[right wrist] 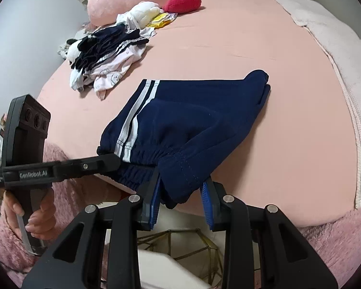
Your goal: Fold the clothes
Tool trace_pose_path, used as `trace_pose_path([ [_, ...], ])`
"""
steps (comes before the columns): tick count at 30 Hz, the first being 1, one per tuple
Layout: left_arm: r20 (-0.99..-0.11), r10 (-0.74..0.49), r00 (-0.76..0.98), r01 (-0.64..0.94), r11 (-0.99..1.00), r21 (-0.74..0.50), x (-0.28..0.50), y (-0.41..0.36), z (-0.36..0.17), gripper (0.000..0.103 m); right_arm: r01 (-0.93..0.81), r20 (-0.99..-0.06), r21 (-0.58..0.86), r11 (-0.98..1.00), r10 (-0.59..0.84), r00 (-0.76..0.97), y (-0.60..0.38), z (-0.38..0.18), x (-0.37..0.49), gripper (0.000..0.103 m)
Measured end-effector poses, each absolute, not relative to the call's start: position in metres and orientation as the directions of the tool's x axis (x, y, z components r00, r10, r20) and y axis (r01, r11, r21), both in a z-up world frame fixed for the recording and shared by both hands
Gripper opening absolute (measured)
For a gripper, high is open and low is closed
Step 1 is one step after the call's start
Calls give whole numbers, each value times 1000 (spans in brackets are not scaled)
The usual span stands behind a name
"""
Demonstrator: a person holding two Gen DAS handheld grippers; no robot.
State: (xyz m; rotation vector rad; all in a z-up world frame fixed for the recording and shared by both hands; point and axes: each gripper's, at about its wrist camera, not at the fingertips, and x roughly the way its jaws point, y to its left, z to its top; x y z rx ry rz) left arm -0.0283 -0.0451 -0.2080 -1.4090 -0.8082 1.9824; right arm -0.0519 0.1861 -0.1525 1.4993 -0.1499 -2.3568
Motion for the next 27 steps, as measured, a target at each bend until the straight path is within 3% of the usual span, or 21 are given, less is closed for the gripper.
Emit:
trace_pose_path([
  [2,-595,755,-275,-127,-642,-756,-35,-46,-202,43,233,-846,314,-921,-382,-373,189,-149,-58,30],
  [13,-584,717,-381,-179,-677,-714,-115,-54,-189,47,181,-781,443,-878,-477,-403,181,-146,-130,33],
  [15,-578,698,-423,-188,-691,-698,-126,-61,-188,53,158,-770,475,-865,-496,-401,182,-148,-146,42],
  [20,-555,669,-495,-221,-715,-664,-133,-76,-193,64,117,-731,544,-831,-538,-420,186,-146,-164,46],
  [21,-549,676,-492,-225,-708,-670,-133,-79,-198,66,115,-717,559,-821,-549,-430,188,-144,-165,53],
  [23,-552,682,-479,-230,-704,-672,-133,-81,-205,68,100,-721,539,-837,-519,-459,192,-143,-166,59],
  [27,-579,690,-434,-251,-710,-659,-136,-78,-213,68,61,-748,490,-870,-455,-484,199,-150,-168,60],
])
